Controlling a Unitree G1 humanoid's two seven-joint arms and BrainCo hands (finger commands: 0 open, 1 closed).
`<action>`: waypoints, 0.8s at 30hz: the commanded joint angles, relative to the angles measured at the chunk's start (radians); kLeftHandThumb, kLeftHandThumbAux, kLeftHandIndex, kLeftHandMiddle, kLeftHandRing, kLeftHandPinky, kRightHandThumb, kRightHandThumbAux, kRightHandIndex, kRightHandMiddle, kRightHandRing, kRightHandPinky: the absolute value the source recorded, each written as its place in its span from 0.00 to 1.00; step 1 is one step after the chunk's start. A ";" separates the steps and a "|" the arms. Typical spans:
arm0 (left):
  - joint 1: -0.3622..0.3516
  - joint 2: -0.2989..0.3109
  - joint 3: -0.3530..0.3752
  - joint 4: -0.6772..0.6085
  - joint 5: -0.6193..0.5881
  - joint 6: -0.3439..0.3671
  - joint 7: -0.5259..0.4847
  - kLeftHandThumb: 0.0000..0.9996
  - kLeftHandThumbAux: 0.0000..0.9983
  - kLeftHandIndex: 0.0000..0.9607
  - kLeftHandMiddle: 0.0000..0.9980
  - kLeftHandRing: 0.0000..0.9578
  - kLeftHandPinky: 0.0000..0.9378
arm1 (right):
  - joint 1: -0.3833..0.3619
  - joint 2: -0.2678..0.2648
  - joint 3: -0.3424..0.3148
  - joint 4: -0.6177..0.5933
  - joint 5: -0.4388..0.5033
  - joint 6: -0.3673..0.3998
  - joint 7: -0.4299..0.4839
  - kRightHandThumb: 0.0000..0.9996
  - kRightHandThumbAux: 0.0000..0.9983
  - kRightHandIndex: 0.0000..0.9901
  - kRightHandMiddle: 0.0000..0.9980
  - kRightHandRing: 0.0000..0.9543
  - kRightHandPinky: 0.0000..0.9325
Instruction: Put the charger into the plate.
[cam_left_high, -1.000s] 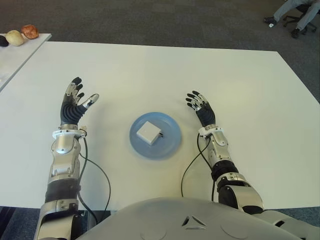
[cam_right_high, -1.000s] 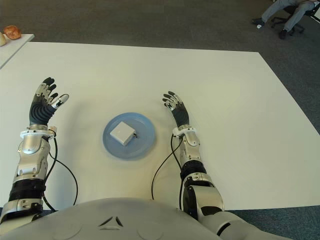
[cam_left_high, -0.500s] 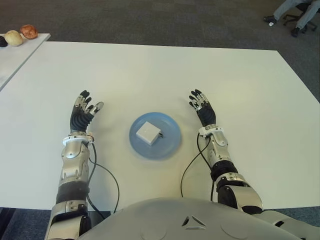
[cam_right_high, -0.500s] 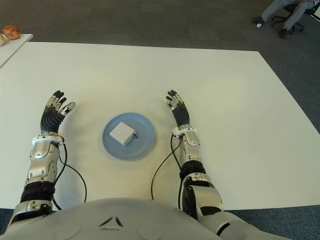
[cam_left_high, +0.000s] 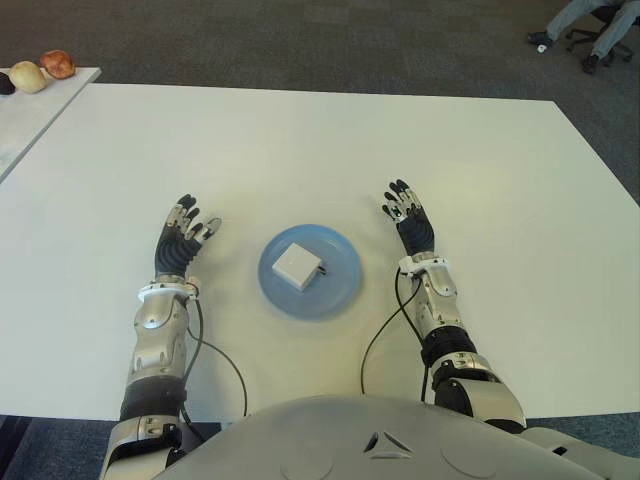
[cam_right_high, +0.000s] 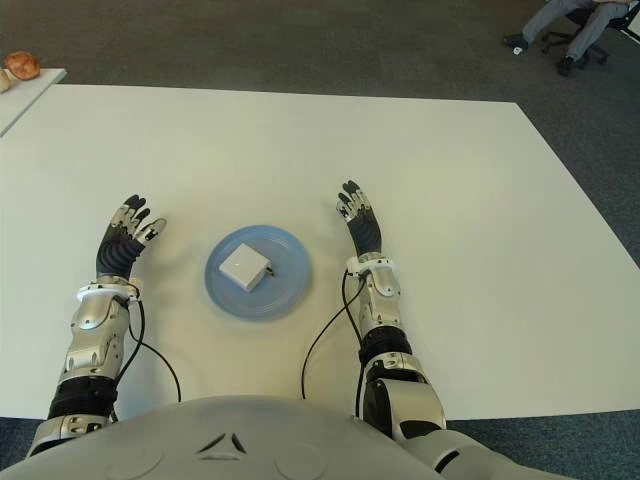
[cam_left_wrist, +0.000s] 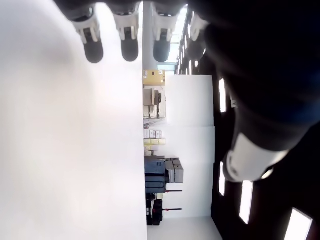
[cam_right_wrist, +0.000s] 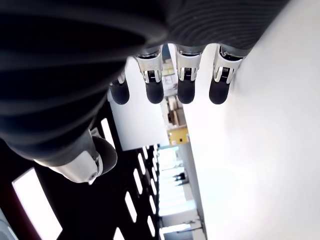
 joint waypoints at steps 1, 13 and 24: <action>0.028 -0.008 -0.032 -0.008 0.030 -0.013 -0.019 0.00 0.70 0.00 0.00 0.00 0.01 | 0.067 0.014 -0.005 0.035 0.003 0.040 -0.022 0.03 0.61 0.04 0.07 0.05 0.08; 0.051 -0.043 -0.097 0.026 0.112 -0.061 0.022 0.00 0.68 0.00 0.00 0.00 0.01 | 0.071 0.023 -0.003 0.039 0.001 0.002 -0.025 0.03 0.62 0.03 0.04 0.03 0.06; 0.050 -0.064 -0.157 0.052 0.192 -0.065 0.054 0.00 0.68 0.00 0.00 0.00 0.00 | 0.063 0.026 0.003 0.059 -0.006 -0.012 -0.026 0.04 0.62 0.03 0.05 0.03 0.07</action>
